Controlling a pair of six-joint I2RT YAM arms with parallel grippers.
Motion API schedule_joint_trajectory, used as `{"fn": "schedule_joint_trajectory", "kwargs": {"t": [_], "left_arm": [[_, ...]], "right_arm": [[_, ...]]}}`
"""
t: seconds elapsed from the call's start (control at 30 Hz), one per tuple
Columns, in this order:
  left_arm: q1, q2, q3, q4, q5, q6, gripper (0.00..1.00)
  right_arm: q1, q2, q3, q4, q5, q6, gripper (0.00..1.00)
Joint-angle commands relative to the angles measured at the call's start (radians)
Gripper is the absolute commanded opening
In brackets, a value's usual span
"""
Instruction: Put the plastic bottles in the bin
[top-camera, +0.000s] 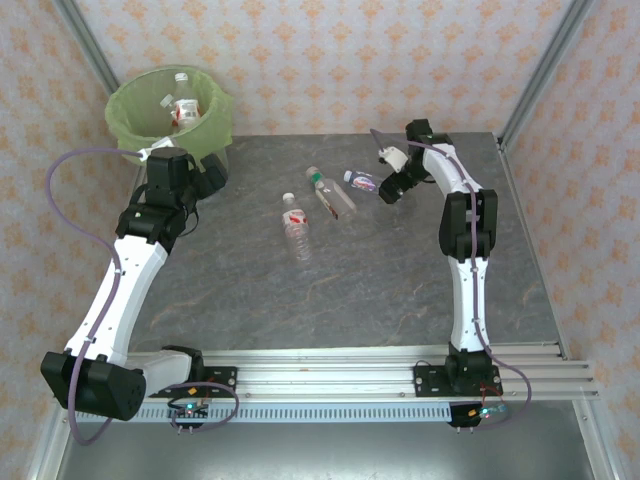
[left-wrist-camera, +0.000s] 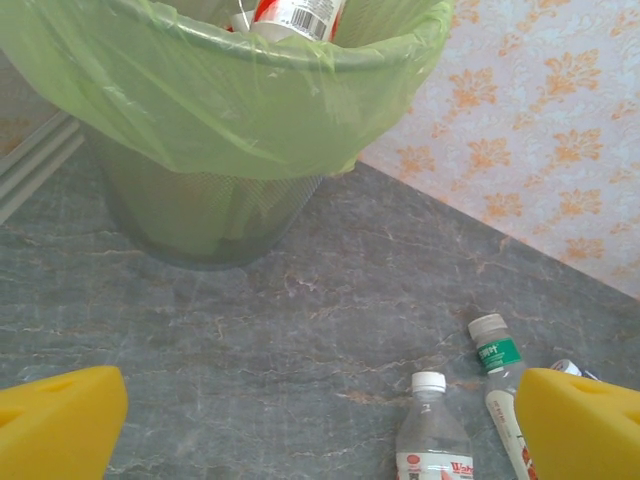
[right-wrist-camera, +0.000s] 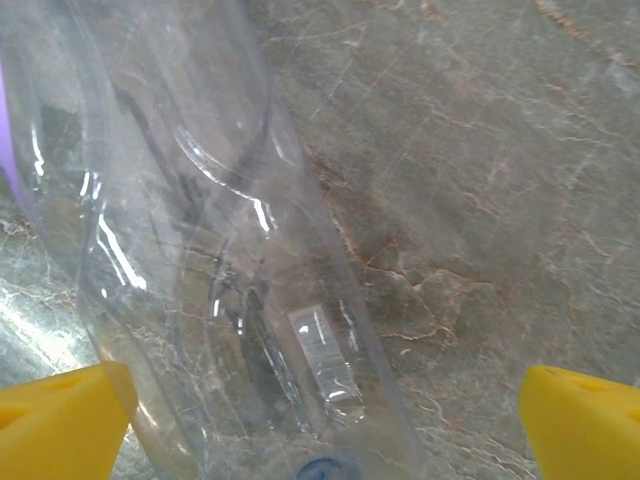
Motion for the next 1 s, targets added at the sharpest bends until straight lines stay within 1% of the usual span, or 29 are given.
{"fn": "schedule_joint_trajectory", "kwargs": {"t": [0.0,0.2,0.33,0.43,0.67,0.83,0.97], "left_arm": [[0.005,-0.014,0.0,-0.028,-0.046,0.019,1.0],[0.006,0.002,0.001,-0.024,-0.037,0.011,1.0],[0.005,0.011,0.0,-0.029,-0.026,0.009,1.0],[0.005,0.011,0.0,-0.034,-0.031,0.013,1.0],[0.004,0.011,-0.006,-0.035,-0.033,0.013,1.0],[0.005,0.014,-0.01,-0.034,-0.031,0.014,1.0],[0.005,0.017,-0.017,-0.026,-0.032,0.013,1.0]], "right_arm": [[0.009,0.023,0.036,-0.1,-0.034,-0.064,0.98],[0.028,0.06,0.05,-0.114,0.008,-0.085,0.95],[0.046,0.065,0.03,-0.113,0.041,-0.099,0.94],[0.047,0.065,0.022,-0.103,0.058,-0.097,0.85],[0.049,0.043,-0.008,-0.098,0.081,-0.106,0.7],[0.049,-0.011,-0.082,-0.07,0.104,-0.119,0.57],[0.049,-0.064,-0.163,-0.03,0.117,-0.122,0.5]]}}
